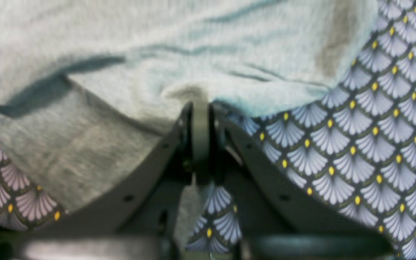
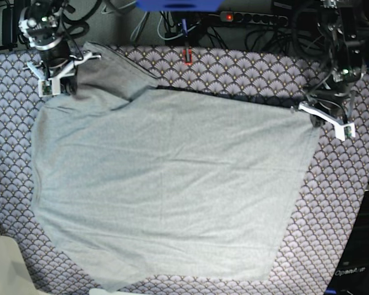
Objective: Fold the T-shirt properly
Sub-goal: 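Grasp the shirt edge with both grippers, then lift the grasped edge and fold it across the shirt with both grippers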
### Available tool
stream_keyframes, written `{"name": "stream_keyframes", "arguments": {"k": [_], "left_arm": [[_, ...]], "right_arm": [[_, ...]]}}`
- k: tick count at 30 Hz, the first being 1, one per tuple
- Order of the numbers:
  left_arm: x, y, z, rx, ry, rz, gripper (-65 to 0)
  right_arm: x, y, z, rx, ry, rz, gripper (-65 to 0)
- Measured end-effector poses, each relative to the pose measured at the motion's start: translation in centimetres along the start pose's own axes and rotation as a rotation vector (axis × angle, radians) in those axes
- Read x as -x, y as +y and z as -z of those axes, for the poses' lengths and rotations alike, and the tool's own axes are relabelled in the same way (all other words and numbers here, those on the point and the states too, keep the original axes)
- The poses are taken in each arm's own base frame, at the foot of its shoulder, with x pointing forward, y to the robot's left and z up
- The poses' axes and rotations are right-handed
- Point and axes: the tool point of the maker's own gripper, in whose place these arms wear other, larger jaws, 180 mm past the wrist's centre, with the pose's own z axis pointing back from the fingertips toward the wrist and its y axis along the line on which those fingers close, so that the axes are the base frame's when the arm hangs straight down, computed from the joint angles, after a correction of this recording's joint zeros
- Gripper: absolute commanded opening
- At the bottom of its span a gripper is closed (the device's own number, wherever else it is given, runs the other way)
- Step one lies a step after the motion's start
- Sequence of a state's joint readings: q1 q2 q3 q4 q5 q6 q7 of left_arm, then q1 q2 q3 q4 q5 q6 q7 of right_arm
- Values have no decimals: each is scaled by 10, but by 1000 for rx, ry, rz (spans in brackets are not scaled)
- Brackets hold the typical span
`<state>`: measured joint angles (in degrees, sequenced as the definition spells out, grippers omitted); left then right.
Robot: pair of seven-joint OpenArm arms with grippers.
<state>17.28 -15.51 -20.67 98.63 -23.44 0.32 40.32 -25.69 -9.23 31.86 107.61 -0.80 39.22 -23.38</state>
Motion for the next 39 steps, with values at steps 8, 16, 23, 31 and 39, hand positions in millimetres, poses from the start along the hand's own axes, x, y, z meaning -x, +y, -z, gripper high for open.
{"name": "stream_keyframes", "arguments": {"k": [8,16,23,31,39], "left_arm": [[-18,-7,5,15,-32,-7,-650],[-60,-17,15,31,-90,-21,-650],[-82,-17,53,32,-33,-91,-650],[-93,-49,95,83,35,-66,-650],[-112,-67,119,96,44,-59,-650]], "right_arm": [[-27,-3,8,5,-67,-13,-650],[-74,-30,25,41,-112,-105,-650],[-126,-58,48,75,-135,-147,-650],[-144,-82,96,45,-88,-93,-650],[-168,-99,132,1,-75,-25,-650]]}}
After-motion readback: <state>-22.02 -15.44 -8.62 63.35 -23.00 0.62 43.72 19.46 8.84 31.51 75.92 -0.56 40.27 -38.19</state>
